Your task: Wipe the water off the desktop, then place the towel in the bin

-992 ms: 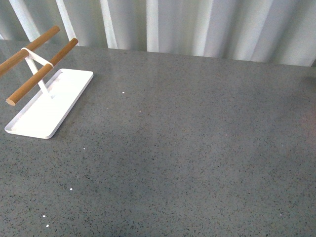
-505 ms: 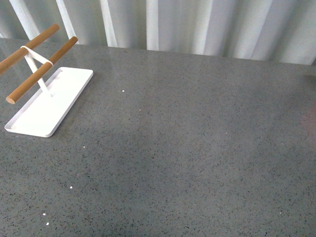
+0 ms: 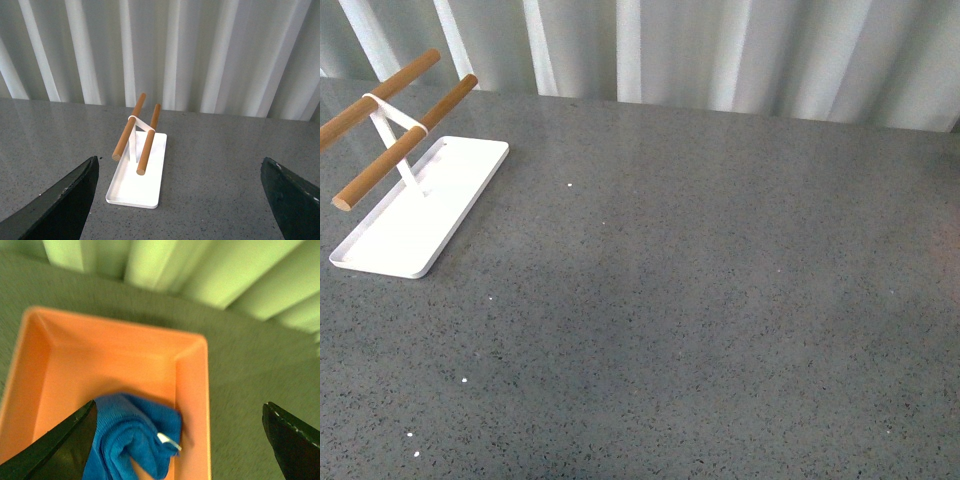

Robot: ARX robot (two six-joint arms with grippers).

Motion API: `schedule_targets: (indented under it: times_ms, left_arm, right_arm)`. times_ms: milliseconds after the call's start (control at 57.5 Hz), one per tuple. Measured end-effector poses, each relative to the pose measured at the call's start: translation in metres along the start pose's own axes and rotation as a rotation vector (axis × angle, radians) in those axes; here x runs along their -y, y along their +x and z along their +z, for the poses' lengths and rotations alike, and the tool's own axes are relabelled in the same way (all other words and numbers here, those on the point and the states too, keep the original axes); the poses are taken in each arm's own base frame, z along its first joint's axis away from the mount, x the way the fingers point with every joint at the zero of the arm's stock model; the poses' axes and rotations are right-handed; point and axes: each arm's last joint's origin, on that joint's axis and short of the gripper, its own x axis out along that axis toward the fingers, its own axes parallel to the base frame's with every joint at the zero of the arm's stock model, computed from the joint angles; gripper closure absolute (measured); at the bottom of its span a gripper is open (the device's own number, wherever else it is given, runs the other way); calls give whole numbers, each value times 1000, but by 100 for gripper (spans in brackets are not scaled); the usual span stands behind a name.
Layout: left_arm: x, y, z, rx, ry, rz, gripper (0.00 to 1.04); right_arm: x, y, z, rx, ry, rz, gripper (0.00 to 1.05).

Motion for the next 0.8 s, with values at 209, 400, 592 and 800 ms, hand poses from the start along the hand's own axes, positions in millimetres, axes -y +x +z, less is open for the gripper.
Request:
schedule_targets:
  times_ms: [209, 400, 592, 800]
  left_arm:
    - [0, 0, 0, 0, 0, 0, 7]
    - [0, 0, 0, 0, 0, 0, 7]
    - [0, 0, 0, 0, 0, 0, 7]
    - [0, 0, 0, 0, 0, 0, 7]
  right_arm:
    - [-47, -63, 25, 203, -83, 58, 7]
    - [-77, -74, 8, 309, -20, 97, 13]
    - [-137, -107, -34, 542, 318, 112, 56]
    - [-172, -117, -74, 499, 373, 131, 92]
